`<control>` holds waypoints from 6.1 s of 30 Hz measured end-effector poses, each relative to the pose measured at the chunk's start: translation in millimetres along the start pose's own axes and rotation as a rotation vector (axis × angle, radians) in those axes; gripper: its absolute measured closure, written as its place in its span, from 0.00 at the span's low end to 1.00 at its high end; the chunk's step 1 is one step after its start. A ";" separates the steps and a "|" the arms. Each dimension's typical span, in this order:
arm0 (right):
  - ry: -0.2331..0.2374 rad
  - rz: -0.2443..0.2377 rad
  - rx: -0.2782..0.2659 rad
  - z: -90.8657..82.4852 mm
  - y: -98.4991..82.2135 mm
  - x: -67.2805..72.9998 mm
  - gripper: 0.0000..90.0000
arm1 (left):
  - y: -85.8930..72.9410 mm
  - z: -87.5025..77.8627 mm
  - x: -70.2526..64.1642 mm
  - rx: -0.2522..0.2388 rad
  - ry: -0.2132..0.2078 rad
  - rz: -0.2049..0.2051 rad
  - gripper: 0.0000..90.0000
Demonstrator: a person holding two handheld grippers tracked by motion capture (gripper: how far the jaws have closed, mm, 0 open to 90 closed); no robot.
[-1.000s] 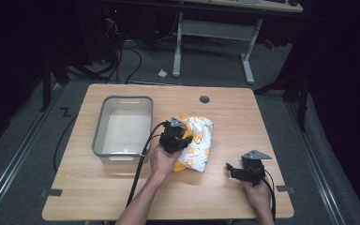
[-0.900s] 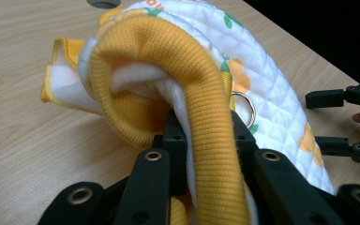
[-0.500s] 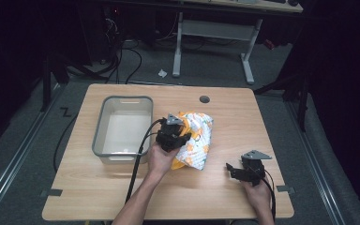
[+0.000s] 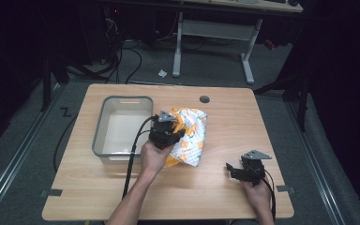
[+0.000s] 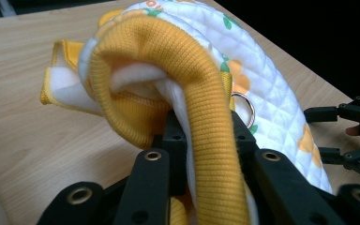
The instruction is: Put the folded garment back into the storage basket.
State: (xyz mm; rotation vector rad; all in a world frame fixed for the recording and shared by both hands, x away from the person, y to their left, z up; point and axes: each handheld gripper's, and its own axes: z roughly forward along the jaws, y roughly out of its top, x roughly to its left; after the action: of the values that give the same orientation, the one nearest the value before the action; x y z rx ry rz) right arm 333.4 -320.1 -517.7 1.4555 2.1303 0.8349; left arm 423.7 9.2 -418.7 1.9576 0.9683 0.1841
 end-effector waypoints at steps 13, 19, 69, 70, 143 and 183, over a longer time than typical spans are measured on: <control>0.000 0.000 0.000 0.0 0.0 0.1 0.28 | 5.2 -19.5 8.6 -0.032 0.023 0.006 0.83; 0.000 0.003 0.001 -0.1 0.0 0.2 0.28 | 7.0 -25.7 12.8 -0.039 0.033 0.009 0.83; -0.001 0.001 0.000 0.1 0.0 -0.1 0.27 | 10.4 -90.3 68.2 -0.093 0.171 -0.035 0.83; -0.001 0.000 0.000 0.1 0.0 -0.1 0.27 | 10.2 -91.4 69.3 -0.094 0.173 -0.034 0.83; -0.001 0.002 0.000 0.2 0.0 -0.2 0.27 | -22.2 -61.9 143.3 0.112 0.287 -0.124 0.81; -0.002 0.002 -0.001 0.2 0.0 -0.1 0.27 | -20.3 -87.6 105.0 -0.046 0.265 -0.107 0.47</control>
State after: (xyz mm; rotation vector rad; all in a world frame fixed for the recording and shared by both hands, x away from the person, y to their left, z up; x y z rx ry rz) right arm 333.6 -320.2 -517.9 1.4574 2.1273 0.8341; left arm 442.0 146.0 -410.0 1.8644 1.2267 0.4087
